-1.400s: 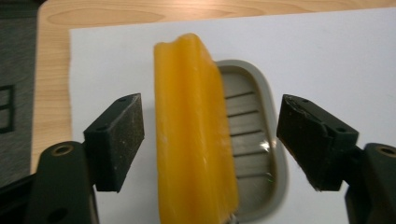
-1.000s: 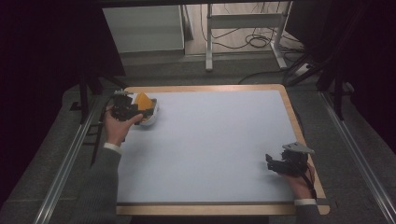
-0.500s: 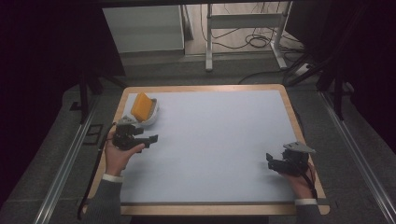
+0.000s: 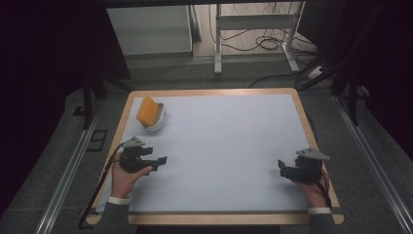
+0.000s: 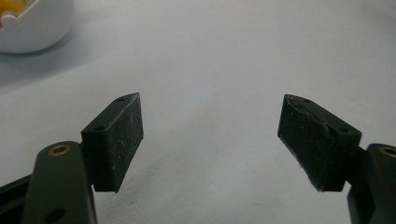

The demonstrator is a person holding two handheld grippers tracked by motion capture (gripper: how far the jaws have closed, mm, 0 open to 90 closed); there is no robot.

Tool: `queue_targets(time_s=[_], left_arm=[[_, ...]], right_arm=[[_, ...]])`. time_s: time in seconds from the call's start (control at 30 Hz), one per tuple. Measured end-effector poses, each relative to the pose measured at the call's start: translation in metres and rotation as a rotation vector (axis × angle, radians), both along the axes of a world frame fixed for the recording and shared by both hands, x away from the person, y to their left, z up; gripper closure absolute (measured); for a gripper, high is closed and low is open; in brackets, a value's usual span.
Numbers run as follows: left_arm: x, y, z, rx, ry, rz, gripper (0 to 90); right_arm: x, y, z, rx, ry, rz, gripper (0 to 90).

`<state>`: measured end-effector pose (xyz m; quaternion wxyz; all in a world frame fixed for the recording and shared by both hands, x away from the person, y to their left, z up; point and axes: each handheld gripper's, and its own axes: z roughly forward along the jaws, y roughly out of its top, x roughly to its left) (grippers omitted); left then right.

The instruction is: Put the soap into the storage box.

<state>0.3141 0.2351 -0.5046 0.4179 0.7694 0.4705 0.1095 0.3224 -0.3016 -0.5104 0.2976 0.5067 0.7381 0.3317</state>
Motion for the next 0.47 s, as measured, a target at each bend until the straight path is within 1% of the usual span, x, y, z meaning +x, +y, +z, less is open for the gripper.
queue_targets(time_s=[0.03,0.13,0.23,0.33,0.4,0.47], left_arm=[[0.0004,0.0006,-0.0005,0.005,-0.002,0.004,22.9],[0.0011,0.0023,-0.0007,-0.013,-0.001,0.009,22.5],[0.001,0.0031,-0.0008,-0.003,0.002,0.013,21.3],[0.0002,0.0034,-0.0015,-0.002,0.004,0.017,21.2],[0.0004,0.0027,-0.0026,0.005,0.013,0.014,21.1],[0.0005,0.002,-0.004,0.017,0.013,0.015,21.0]], right_arm=[[0.0001,0.0004,-0.0001,0.002,-0.001,0.0,8.8],[0.0006,0.0017,-0.0009,-0.004,0.001,0.004,8.8],[0.0004,0.0027,-0.0005,0.004,0.005,0.013,8.8],[-0.0003,0.0031,0.0009,0.008,-0.004,0.016,8.8],[-0.001,0.0035,0.0022,0.011,-0.013,0.02,8.8],[-0.0013,0.0038,0.0032,0.016,-0.022,0.029,8.8]])
